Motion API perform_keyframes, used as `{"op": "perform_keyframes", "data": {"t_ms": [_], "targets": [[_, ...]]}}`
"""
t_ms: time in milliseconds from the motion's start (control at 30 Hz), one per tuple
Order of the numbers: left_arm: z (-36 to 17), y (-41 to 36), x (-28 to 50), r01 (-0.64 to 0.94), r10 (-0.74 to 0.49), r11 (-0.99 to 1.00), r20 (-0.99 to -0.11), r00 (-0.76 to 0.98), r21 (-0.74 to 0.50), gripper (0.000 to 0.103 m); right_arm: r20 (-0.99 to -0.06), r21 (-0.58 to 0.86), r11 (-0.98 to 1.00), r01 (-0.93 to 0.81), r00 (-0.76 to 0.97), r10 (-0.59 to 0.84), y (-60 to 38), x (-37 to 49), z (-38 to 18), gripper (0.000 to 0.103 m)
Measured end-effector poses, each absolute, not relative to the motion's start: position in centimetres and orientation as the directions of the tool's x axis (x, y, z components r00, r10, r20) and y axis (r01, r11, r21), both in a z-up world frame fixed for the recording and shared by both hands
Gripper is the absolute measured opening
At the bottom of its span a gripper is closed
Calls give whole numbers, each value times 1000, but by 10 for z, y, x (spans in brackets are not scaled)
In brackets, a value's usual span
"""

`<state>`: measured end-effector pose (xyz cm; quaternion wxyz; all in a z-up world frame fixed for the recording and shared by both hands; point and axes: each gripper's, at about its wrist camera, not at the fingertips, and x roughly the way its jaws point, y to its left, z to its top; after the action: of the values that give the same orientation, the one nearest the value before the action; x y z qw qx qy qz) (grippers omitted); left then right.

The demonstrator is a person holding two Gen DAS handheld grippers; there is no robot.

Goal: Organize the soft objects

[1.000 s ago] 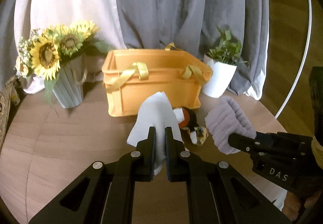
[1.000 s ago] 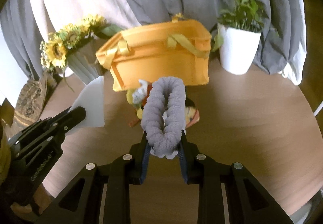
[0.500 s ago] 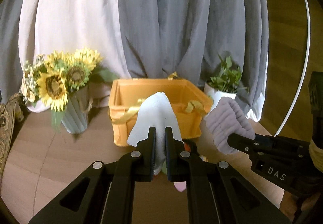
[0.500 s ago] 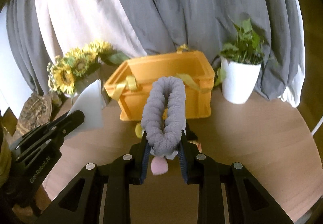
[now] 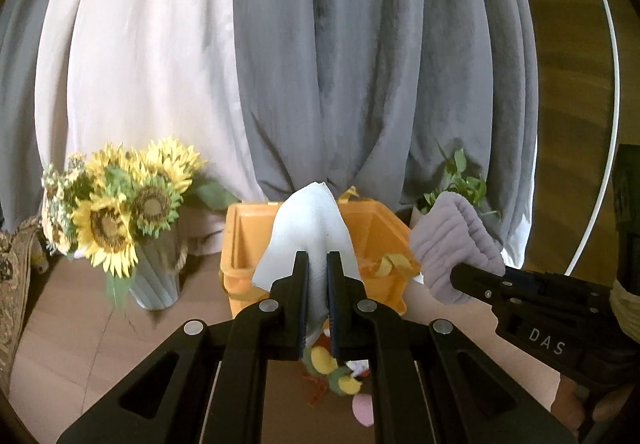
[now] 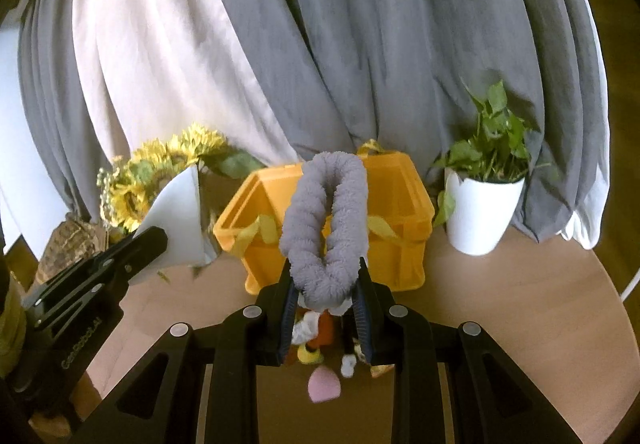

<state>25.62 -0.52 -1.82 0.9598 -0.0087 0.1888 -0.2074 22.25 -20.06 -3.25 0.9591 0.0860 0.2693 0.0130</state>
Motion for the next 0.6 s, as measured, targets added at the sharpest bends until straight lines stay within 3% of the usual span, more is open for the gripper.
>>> {"op": "perform_keyframes", "data": {"t_ms": [600], "targets": [[-2,-17,307,388,-384,920,-317,867,-54,10,-462,194,981,7,883,85,-210,274,-13,27]]}}
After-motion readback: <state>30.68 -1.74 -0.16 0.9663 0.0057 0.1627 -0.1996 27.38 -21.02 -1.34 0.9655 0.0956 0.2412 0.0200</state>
